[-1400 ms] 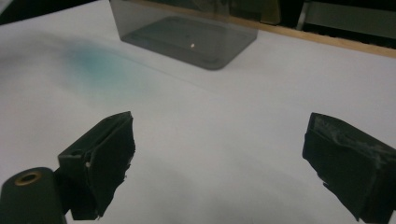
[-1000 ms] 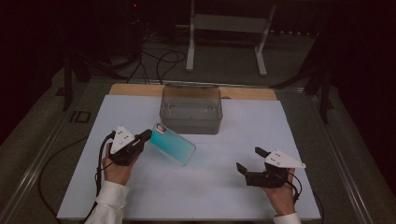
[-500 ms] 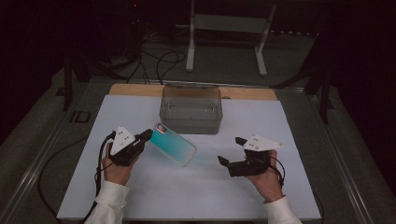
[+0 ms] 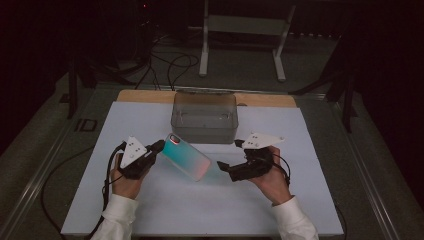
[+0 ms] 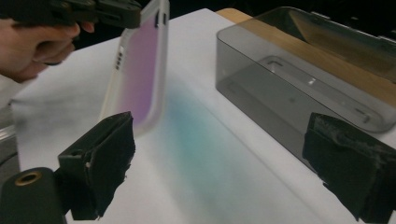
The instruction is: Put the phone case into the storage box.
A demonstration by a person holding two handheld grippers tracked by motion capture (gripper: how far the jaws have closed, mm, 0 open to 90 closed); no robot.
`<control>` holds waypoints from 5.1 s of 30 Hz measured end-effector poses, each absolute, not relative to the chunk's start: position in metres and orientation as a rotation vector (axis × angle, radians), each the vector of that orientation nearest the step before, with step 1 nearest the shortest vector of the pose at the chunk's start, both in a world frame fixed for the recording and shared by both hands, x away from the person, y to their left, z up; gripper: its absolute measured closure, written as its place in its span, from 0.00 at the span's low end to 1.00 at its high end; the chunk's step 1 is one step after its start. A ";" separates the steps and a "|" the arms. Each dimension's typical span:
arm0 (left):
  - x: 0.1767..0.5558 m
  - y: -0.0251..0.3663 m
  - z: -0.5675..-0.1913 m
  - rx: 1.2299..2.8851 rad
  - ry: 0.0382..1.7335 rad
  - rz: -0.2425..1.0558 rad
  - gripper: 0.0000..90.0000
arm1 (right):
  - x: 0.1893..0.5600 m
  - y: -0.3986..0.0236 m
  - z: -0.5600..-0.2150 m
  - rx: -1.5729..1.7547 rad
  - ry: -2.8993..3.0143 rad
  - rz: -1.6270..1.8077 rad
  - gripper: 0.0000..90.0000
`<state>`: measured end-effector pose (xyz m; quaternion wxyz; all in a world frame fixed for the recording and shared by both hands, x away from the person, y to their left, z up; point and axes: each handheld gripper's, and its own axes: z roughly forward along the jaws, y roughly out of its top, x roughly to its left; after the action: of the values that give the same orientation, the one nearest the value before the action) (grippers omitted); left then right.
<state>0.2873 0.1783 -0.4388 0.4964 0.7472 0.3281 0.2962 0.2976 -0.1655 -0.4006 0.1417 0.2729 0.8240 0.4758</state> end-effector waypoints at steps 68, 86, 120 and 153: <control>0.281 0.172 -0.441 1.834 0.632 0.759 0.97 | 0.345 -0.073 -0.393 0.804 3.008 1.121 0.86; 0.283 0.170 -0.442 1.827 0.662 0.748 0.95 | 0.344 -0.068 -0.395 1.090 2.986 1.054 0.91; 0.288 0.198 -0.424 1.667 0.894 0.696 0.01 | 0.345 -0.079 -0.390 1.102 2.924 1.095 0.91; 0.255 0.234 -0.464 1.653 1.018 0.706 0.00 | 0.350 -0.096 -0.381 1.153 2.826 1.096 0.91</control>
<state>0.2549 0.2337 -0.4636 0.5124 0.6871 0.4231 0.2937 0.3496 -0.0956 -0.3811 -0.0509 0.3550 0.8703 0.3375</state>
